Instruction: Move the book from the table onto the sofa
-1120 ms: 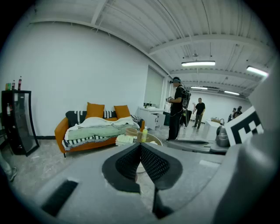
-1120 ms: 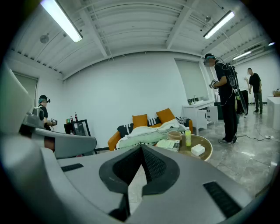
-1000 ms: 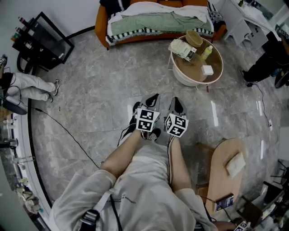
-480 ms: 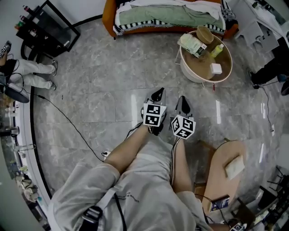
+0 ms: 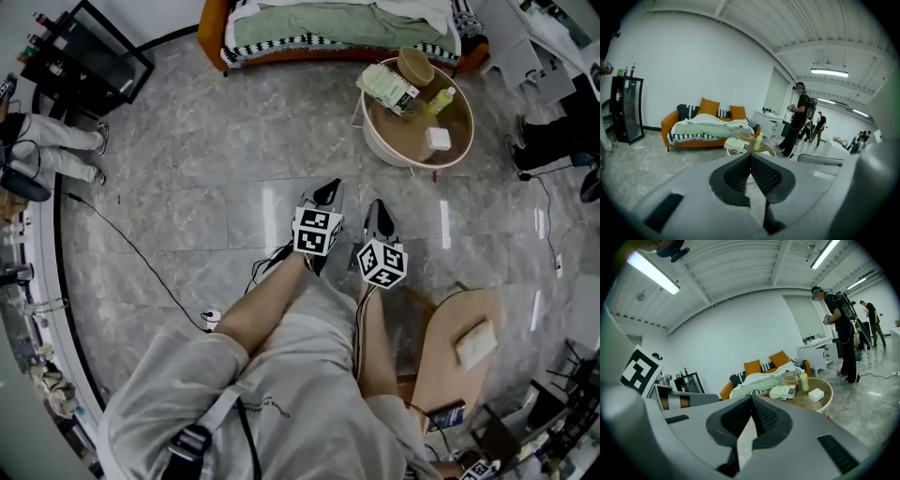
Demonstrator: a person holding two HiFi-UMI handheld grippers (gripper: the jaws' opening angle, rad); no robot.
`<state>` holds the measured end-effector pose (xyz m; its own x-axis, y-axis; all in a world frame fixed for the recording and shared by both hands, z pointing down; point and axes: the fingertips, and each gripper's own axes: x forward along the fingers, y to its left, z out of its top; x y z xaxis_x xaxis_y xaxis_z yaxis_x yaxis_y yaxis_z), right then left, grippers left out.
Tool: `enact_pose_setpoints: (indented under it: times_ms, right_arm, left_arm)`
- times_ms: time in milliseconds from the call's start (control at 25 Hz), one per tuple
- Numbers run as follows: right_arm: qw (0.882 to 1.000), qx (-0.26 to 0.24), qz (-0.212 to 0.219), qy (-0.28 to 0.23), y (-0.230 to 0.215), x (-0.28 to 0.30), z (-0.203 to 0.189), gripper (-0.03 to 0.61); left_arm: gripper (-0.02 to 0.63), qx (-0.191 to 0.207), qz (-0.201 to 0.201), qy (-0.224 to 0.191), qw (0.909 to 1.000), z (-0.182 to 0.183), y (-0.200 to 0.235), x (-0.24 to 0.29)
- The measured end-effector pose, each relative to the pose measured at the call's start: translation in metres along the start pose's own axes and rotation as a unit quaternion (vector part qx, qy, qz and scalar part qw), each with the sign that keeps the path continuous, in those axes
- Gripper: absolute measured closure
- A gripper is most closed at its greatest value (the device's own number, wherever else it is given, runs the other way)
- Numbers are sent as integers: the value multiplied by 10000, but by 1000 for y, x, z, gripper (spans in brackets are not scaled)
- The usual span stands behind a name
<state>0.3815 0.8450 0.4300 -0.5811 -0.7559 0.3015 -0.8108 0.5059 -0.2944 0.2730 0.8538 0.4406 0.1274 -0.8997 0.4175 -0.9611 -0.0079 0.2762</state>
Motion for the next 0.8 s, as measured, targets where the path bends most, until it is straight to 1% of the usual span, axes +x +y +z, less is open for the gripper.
enact_pose_setpoints:
  times_ms: [120,280,400,560,680,800]
  right_arm:
    - [10000,-9,-55,-2,-6,4,11,572]
    - [9999,50,-141,2,-20,7,19,572]
    - [9991,352,-148,-189,-36,13,32,572]
    - [9971,601,-294,-353,-56,21,47,572]
    - [9978,463,-417,-237,-63,34,51,572]
    - [9983,227,-529,-113,-67,49,56,572]
  left_arm:
    - [604,-6,85,17,10000,10,3,9]
    - [604,-138,184,-52,9997,21,3,21]
    - [604,-214,113,7,9997,26,1,38]
    - [604,-189,182,-19,9997,37,4,53]
    - [604,-163,333,-80,9993,49,12,63]
    - [604,-111,469,15,9988,50,20,74]
